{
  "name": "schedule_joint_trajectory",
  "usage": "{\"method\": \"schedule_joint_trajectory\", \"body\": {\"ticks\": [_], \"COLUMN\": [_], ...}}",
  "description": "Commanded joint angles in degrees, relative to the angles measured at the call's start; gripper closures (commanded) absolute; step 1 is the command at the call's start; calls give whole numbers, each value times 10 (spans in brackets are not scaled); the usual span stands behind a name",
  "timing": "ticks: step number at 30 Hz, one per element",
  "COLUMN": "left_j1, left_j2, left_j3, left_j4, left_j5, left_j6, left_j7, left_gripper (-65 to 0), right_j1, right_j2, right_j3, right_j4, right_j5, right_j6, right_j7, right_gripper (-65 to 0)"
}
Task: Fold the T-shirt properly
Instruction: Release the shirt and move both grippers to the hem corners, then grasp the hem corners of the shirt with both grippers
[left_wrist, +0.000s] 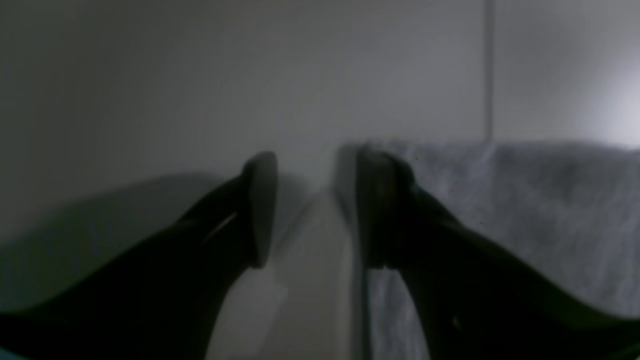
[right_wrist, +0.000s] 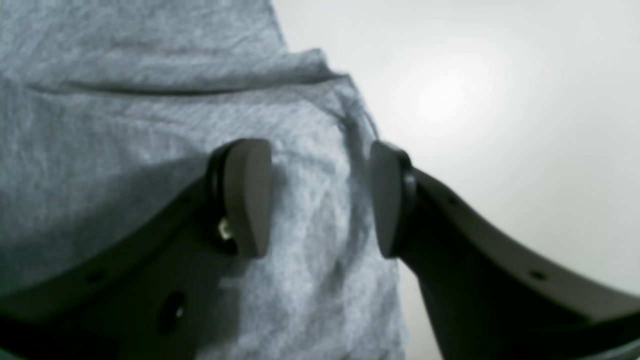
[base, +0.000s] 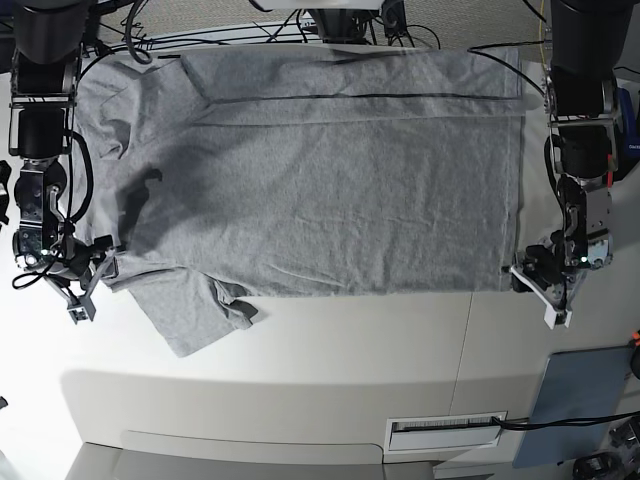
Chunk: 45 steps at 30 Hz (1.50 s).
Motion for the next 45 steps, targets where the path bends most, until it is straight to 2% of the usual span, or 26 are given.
{"method": "schedule_joint_trajectory", "body": {"ticks": [1,2,9,12,15,23,26,30,31,33,36,38,42,45], "left_j1": [-14,-13,-13,-13,-13,-13,-12,-10,-9,-10,-10,-10,-10,-9], "left_j2": [-9,-9,1,5,12,28,31,32,31,30,31,31,31,30], "left_j3": [-3,-3,-3,-3,-3,-3,-3,-3,-3,-3,-3,-3,-3,-3], "left_j4": [9,9,7,7,7,7,7,7,7,7,7,7,7,7], "left_j5": [-13,-18,-22,-47,-60,-55,-56,-33,-21,1,22,22,22,22], "left_j6": [-16,-25,-27,-30,-54,-53,-53,-53,-53,-53,-53,-53,-53,-53], "left_j7": [-7,-4,32,31,34,48,49,45,43,40,26,26,27,35], "left_gripper": [-271,-271,-271,-271,-271,-266,-183,-13,0,0,0,0,0,0], "right_j1": [17,17,17,17,17,17,17,17,17,17,18,24,67,113], "right_j2": [11,9,2,-2,-4,-3,-3,-3,-3,-4,-5,-11,-36,-59], "right_j3": [4,4,4,4,4,4,4,4,4,4,4,4,4,4], "right_j4": [8,8,8,8,8,8,8,8,8,8,7,7,-26,-86], "right_j5": [3,3,3,3,3,3,3,-11,-23,-49,-82,-90,-92,-92], "right_j6": [-2,-2,-2,-2,-2,-2,-2,-2,-2,5,13,12,10,-12], "right_j7": [9,9,8,6,5,7,40,108,119,135,166,176,156,136], "right_gripper": [-309,-309,-309,-309,-309,-309,-309,-309,-310,-324,-398,-406,-406,-406]}}
